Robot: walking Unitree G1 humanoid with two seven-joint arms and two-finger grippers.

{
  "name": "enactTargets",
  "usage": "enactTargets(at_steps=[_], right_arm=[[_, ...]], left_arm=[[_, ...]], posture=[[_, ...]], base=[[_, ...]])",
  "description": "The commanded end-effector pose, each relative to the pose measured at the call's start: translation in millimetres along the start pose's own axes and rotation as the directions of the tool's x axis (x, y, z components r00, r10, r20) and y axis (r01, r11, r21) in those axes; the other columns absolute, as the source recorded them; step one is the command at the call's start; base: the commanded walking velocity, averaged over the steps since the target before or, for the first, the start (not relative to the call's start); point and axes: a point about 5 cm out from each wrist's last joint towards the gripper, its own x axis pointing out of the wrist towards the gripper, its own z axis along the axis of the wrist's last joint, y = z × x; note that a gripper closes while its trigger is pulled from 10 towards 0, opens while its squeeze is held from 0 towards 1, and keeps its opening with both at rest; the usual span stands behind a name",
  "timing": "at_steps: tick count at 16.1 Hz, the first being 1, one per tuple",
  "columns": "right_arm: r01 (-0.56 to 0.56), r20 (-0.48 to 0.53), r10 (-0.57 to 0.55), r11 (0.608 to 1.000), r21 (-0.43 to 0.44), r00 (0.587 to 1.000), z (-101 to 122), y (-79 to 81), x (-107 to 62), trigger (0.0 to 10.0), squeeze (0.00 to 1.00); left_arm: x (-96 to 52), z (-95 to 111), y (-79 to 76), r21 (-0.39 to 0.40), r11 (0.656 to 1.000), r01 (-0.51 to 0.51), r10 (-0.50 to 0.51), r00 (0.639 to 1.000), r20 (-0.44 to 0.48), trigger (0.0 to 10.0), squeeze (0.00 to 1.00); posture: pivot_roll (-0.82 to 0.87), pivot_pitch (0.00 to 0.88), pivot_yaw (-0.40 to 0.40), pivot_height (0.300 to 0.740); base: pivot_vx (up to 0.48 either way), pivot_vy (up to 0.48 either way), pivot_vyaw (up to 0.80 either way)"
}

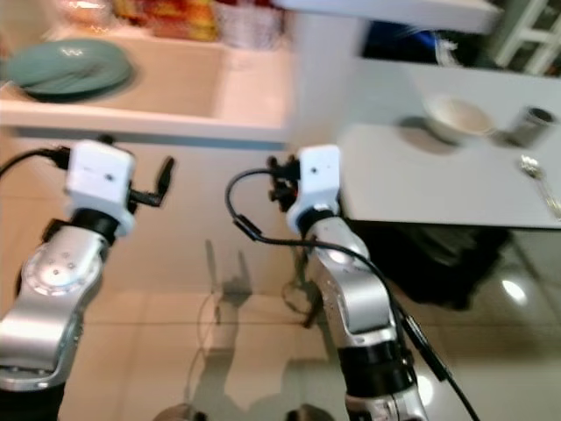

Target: Setting the table

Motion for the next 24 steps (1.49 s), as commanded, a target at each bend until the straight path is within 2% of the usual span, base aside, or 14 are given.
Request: enactTargets(at_steps=[1,4,5,6,7,8,10,15,20,24], right_arm=[[0.046,-0.019,-0.046,0.999,0.006,0.999,-2.4,-11.0,-3.4,10.0,0.0],[0.049,-0.013,-0.049,0.999,0.015,0.999,-0.3,-12.5,-1.6,10.0,0.0],[0.047,-0.009,-0.046,0.999,0.019,0.999,1.0,-12.2,-0.6,10.0,0.0],[0.044,-0.005,-0.044,0.999,0.022,0.999,2.3,-11.1,0.4,10.0,0.0],[0.033,0.008,-0.033,0.999,0.023,0.999,6.1,-9.4,1.4,10.0,0.0],[0.026,0.02,-0.026,0.999,0.028,0.999,9.7,-9.2,2.7,10.0,0.0],[0.014,0.03,-0.015,1.0,0.025,0.999,11.5,-10.1,4.7,10.0,0.0],[-0.016,0.052,0.015,0.999,0.03,0.999,17.5,-6.4,11.2,10.0,0.0],[-0.021,0.051,0.019,0.999,0.048,0.999,16.7,-6.3,16.3,10.0,0.0],[-0.025,0.054,0.022,0.998,0.053,0.998,17.8,-7.8,19.5,10.0,0.0]], left_arm=[[0.8,2.8,-6.3,-0.016,1.0,0.021,-0.021,1.0,0.006,10.0,0.0],[2.6,5.7,-5.6,-0.032,0.999,0.015,-0.014,1.0,0.011,10.0,0.0],[2.7,7.7,-5.6,-0.062,0.998,0.027,-0.026,1.0,0.012,10.0,0.0],[1.0,8.7,-10.5,-0.133,0.987,0.094,-0.095,0.995,-0.004,10.0,0.0],[0.9,13.3,-11.6,-0.136,0.985,0.109,-0.107,0.994,0.027,10.0,0.0],[2.6,17.6,-9.9,-0.116,0.989,0.088,-0.08,0.995,0.067,10.0,0.0],[5.7,19.1,-5.8,-0.082,0.995,0.051,-0.045,0.996,0.073,10.0,0.0],[8.0,23.0,16.2,-0.061,0.998,-0.014,0.019,0.997,0.081,10.0,0.0],[9.6,25.5,21.5,-0.048,0.999,-0.014,0.018,0.996,0.086,10.0,0.0],[9.8,26.8,19.2,-0.047,0.999,-0.004,0.008,0.996,0.087,10.0,0.0]], posture=[[0.03,0.065,-0.055,0.74],[0.04,0.068,-0.053,0.74],[0.03,0.068,-0.056,0.74],[0.03,0.071,-0.053,0.74],[0.02,0.066,-0.053,0.74],[0.02,0.07,-0.053,0.74],[0.04,0.07,-0.057,0.74],[0.03,0.077,-0.072,0.74],[0.04,0.068,-0.065,0.74],[0.05,0.073,-0.069,0.74]], base=[[0.0,0.48,0.0],[0.0,0.48,0.0],[0.0,0.48,0.0],[0.0,0.0,0.0],[0.0,0.0,0.0],[0.0,0.0,0.0],[0.141,0.0,0.0],[0.359,0.0,0.0],[0.421,0.0,-0.17],[0.418,0.0,-0.44]])
